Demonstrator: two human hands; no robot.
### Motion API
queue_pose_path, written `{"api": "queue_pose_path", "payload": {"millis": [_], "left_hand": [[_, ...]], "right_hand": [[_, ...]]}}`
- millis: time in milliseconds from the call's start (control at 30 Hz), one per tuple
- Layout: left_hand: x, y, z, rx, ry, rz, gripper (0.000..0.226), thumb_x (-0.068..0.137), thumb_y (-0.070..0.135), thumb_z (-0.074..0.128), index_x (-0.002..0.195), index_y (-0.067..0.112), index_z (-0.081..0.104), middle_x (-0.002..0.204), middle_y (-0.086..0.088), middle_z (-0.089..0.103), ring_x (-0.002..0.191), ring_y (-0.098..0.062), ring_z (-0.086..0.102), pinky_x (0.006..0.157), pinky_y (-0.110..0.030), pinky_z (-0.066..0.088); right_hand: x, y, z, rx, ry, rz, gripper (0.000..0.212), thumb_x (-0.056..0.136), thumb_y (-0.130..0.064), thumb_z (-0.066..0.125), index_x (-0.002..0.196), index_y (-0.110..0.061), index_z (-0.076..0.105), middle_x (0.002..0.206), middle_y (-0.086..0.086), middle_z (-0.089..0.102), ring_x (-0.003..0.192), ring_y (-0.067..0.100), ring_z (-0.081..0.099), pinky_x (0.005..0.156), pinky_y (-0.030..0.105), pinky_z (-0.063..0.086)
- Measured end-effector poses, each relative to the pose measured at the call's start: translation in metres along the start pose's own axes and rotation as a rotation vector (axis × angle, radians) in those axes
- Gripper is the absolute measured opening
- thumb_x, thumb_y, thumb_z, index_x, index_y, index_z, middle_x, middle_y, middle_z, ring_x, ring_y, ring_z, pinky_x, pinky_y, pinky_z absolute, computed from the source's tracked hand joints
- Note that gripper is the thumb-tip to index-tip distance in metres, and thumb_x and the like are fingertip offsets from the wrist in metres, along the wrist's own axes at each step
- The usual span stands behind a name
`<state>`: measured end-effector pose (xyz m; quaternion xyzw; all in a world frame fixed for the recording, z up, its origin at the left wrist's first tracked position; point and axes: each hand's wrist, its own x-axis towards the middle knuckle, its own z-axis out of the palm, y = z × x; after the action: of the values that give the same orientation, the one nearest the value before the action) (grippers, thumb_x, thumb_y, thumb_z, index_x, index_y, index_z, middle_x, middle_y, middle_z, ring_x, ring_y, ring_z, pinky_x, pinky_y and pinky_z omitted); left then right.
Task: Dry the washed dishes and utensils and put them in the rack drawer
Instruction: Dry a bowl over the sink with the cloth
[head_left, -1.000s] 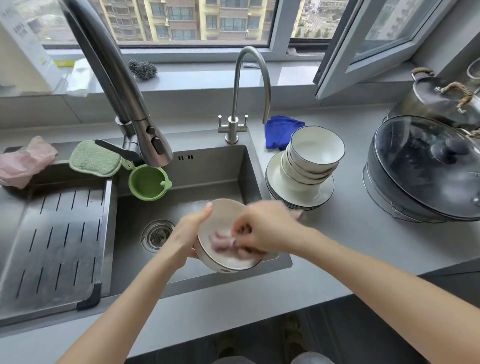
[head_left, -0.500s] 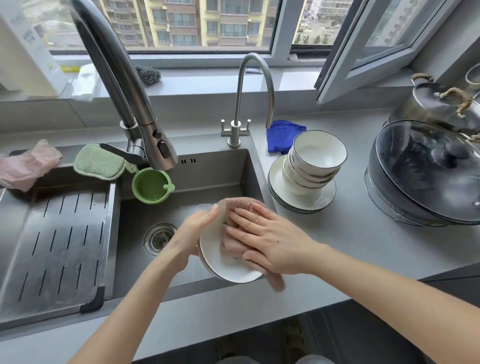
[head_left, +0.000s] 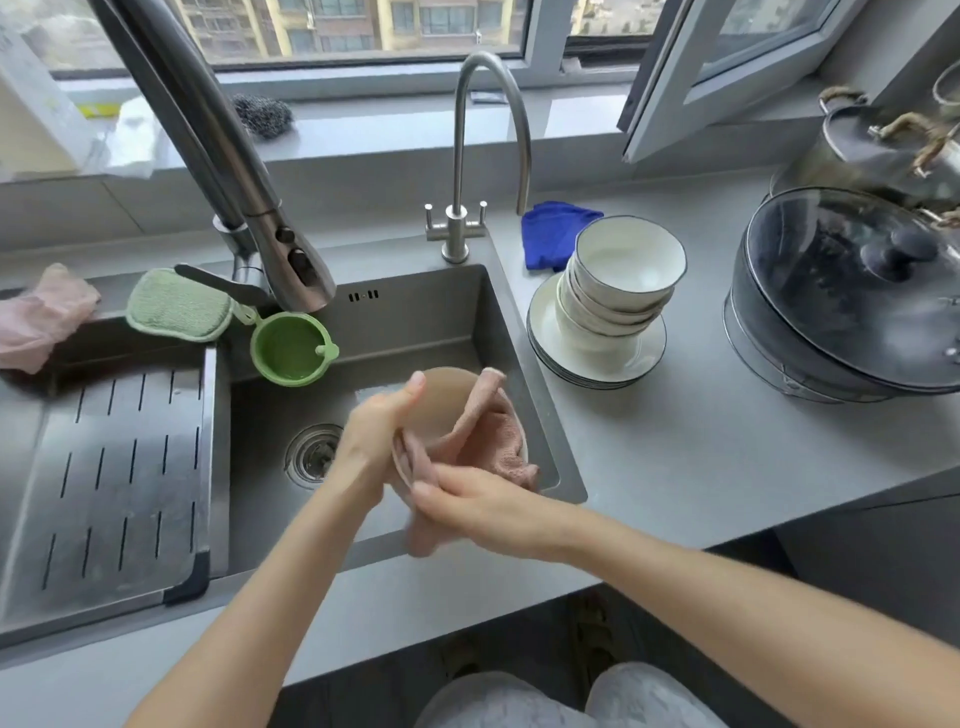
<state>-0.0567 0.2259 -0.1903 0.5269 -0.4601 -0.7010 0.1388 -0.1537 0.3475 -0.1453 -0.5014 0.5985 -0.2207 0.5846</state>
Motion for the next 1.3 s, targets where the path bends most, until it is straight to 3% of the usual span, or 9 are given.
{"api": "queue_pose_path", "payload": {"millis": [167, 300, 433, 567, 667, 833, 1000, 1100, 1300], "left_hand": [[-0.004, 0.001, -0.005, 0.054, -0.124, -0.106, 0.055, 0.059, 0.064, 0.062, 0.092, 0.022, 0.071, 0.095, -0.012, 0.07, 0.088, -0.031, 0.065, 0.088, -0.048, 0.048], [-0.007, 0.006, -0.008, 0.123, -0.119, -0.081, 0.059, 0.06, 0.069, 0.06, 0.096, 0.024, 0.071, 0.099, -0.007, 0.073, 0.089, -0.028, 0.068, 0.083, -0.041, 0.05], [-0.011, 0.006, -0.006, 0.143, -0.062, -0.048, 0.048, 0.084, 0.058, 0.051, 0.109, 0.02, 0.066, 0.101, -0.009, 0.071, 0.09, -0.032, 0.067, 0.074, -0.041, 0.053], [-0.015, 0.015, 0.005, 0.084, -0.074, -0.071, 0.061, 0.07, 0.069, 0.055, 0.107, 0.023, 0.068, 0.107, -0.008, 0.071, 0.101, -0.032, 0.065, 0.088, -0.049, 0.049], [-0.019, 0.021, 0.015, 0.087, -0.169, -0.039, 0.072, 0.064, 0.07, 0.051, 0.112, 0.019, 0.067, 0.108, -0.008, 0.071, 0.101, -0.028, 0.066, 0.094, -0.05, 0.048], [-0.029, 0.023, 0.032, 0.275, -0.008, 0.362, 0.055, 0.054, 0.071, 0.051, 0.063, 0.017, 0.043, 0.056, 0.01, 0.04, 0.051, -0.009, 0.036, 0.053, -0.028, 0.026], [-0.028, 0.021, 0.047, 0.289, 0.361, 0.554, 0.051, 0.066, 0.063, 0.052, 0.069, 0.013, 0.044, 0.055, 0.007, 0.042, 0.048, -0.007, 0.037, 0.051, -0.027, 0.03], [-0.026, 0.017, 0.062, 0.075, 0.477, 0.648, 0.045, 0.072, 0.058, 0.054, 0.076, 0.013, 0.048, 0.061, 0.01, 0.048, 0.054, 0.001, 0.046, 0.055, -0.016, 0.034], [-0.01, 0.024, 0.024, 0.04, -0.197, 0.359, 0.062, 0.066, 0.045, 0.068, 0.12, 0.022, 0.049, 0.11, 0.001, 0.062, 0.098, -0.013, 0.061, 0.085, -0.034, 0.047]], "right_hand": [[-0.022, 0.007, -0.049, -0.898, 0.073, -0.153, 0.035, 0.096, -0.043, 0.038, 0.092, -0.023, 0.065, 0.08, 0.0, 0.064, 0.078, 0.02, 0.052, 0.071, 0.03, 0.034], [-0.036, -0.016, -0.081, -0.457, 0.74, -0.289, 0.031, 0.089, -0.035, 0.039, 0.106, -0.048, 0.063, 0.076, -0.007, 0.072, 0.077, -0.003, 0.062, 0.074, 0.021, 0.047], [-0.045, -0.036, -0.101, -0.378, 1.132, -0.321, 0.014, 0.087, -0.036, 0.055, 0.099, -0.029, 0.058, 0.065, -0.01, 0.063, 0.061, 0.007, 0.059, 0.065, 0.031, 0.045], [-0.022, -0.023, -0.07, -0.469, 0.809, -0.184, 0.04, 0.08, -0.049, 0.063, 0.104, -0.018, 0.062, 0.102, 0.011, 0.068, 0.096, 0.029, 0.061, 0.09, 0.04, 0.045], [-0.003, 0.014, -0.056, -0.773, 0.641, 0.004, 0.062, 0.075, -0.06, 0.064, 0.13, -0.034, 0.052, 0.153, 0.013, 0.027, 0.139, 0.032, 0.028, 0.113, 0.051, 0.014], [0.014, 0.029, -0.055, -0.029, 0.856, 0.264, 0.109, 0.062, -0.052, 0.081, 0.148, -0.036, 0.015, 0.13, -0.003, 0.055, 0.117, 0.022, 0.054, 0.092, 0.035, 0.044], [0.047, 0.035, -0.036, 1.074, 0.742, 0.462, 0.03, 0.083, -0.007, 0.07, 0.112, -0.007, 0.062, 0.075, 0.006, 0.066, 0.042, 0.007, 0.059, 0.035, 0.017, 0.046], [0.058, 0.031, -0.02, 1.351, 0.726, 0.406, 0.041, 0.083, 0.017, 0.046, 0.12, 0.007, 0.058, 0.108, 0.016, 0.069, 0.035, 0.009, 0.055, 0.027, 0.013, 0.035], [0.024, 0.026, -0.067, 0.628, 0.953, 0.275, 0.014, 0.074, 0.015, 0.061, 0.081, 0.003, 0.064, 0.065, 0.009, 0.064, 0.049, 0.013, 0.058, 0.047, 0.021, 0.049]]}}
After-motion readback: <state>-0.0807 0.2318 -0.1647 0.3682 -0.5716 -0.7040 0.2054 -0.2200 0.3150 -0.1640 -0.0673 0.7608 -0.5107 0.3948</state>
